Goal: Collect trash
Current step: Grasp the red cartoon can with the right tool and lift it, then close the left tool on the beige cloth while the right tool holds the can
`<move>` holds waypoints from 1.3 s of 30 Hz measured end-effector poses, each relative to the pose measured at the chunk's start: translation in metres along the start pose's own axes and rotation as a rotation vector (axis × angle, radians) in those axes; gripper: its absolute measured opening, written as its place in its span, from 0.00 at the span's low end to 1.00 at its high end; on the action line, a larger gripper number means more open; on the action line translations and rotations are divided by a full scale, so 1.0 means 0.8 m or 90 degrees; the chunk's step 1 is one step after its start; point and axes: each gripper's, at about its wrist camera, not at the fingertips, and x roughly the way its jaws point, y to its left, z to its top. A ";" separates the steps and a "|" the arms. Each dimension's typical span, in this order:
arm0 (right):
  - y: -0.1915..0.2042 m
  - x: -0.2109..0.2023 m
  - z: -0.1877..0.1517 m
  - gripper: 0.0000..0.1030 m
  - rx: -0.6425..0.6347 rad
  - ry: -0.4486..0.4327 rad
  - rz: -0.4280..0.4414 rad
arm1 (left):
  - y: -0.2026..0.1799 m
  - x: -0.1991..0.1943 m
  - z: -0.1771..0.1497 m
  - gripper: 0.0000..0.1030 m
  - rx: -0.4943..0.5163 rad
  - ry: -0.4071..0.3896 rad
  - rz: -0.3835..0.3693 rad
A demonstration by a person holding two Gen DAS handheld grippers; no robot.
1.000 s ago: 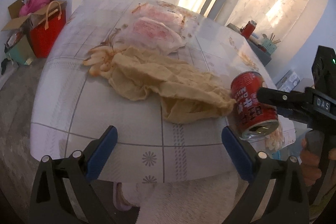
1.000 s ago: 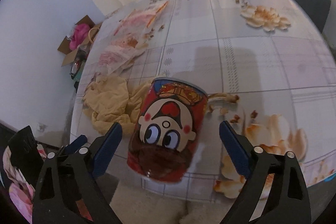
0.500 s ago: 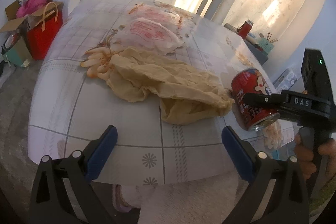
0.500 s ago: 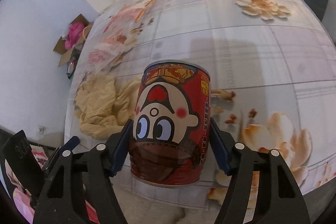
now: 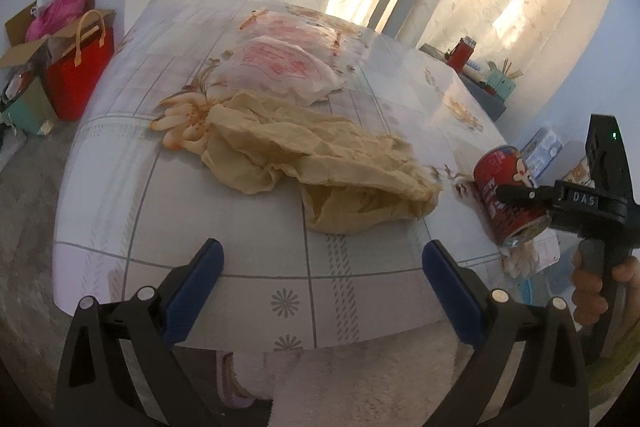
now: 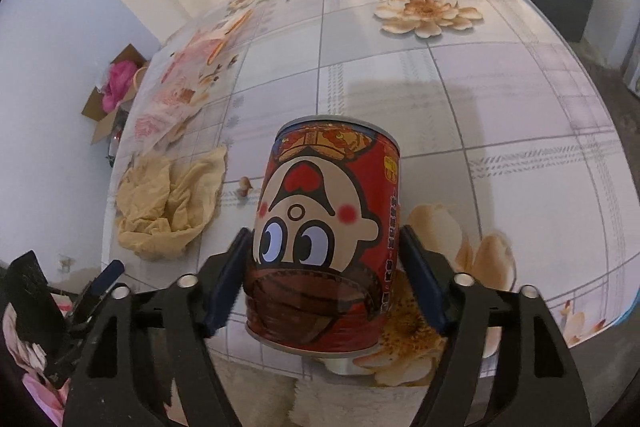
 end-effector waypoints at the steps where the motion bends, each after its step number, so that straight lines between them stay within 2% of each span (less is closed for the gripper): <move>1: 0.001 0.001 0.001 0.72 -0.003 -0.002 -0.001 | 0.001 0.000 0.000 0.95 0.001 -0.001 0.000; 4: -0.003 0.005 0.003 0.72 0.006 0.000 0.006 | 0.004 -0.002 -0.001 0.95 -0.001 -0.010 -0.009; 5: -0.004 0.005 0.003 0.68 0.007 0.000 0.005 | 0.006 -0.005 -0.002 0.94 -0.007 -0.016 -0.009; 6: -0.006 0.002 0.000 0.64 0.009 -0.001 0.006 | 0.007 -0.008 0.000 0.94 -0.012 -0.026 -0.005; 9: -0.012 0.005 -0.002 0.62 0.022 0.003 0.024 | 0.007 -0.025 0.007 0.94 -0.017 -0.075 -0.028; 10: -0.012 0.005 -0.002 0.61 0.021 0.001 0.024 | 0.004 -0.036 0.012 0.94 -0.008 -0.104 -0.048; 12: -0.011 0.005 -0.003 0.61 0.019 0.000 0.021 | -0.001 -0.043 0.021 0.94 0.014 -0.127 -0.063; 14: -0.011 0.005 -0.003 0.61 0.018 0.001 0.024 | -0.007 -0.043 0.033 0.94 0.045 -0.135 -0.055; 20: -0.011 0.004 -0.002 0.62 0.015 0.003 0.024 | -0.012 0.003 0.062 0.95 0.100 -0.072 -0.017; 26: -0.013 0.003 -0.002 0.62 0.016 0.003 0.026 | -0.012 0.041 0.077 0.95 0.136 -0.036 0.019; 28: -0.013 0.003 -0.002 0.62 0.015 0.003 0.027 | -0.009 0.059 0.079 0.95 0.146 0.001 0.037; 30: -0.015 0.003 -0.002 0.62 0.015 0.002 0.030 | -0.007 0.074 0.078 0.95 0.154 0.042 0.031; 36: -0.017 0.003 -0.004 0.62 0.012 -0.001 0.033 | -0.020 0.077 0.063 0.95 0.187 0.051 0.020; 39: -0.016 0.003 -0.004 0.62 0.012 -0.002 0.033 | -0.035 0.079 0.054 0.94 0.214 0.054 0.029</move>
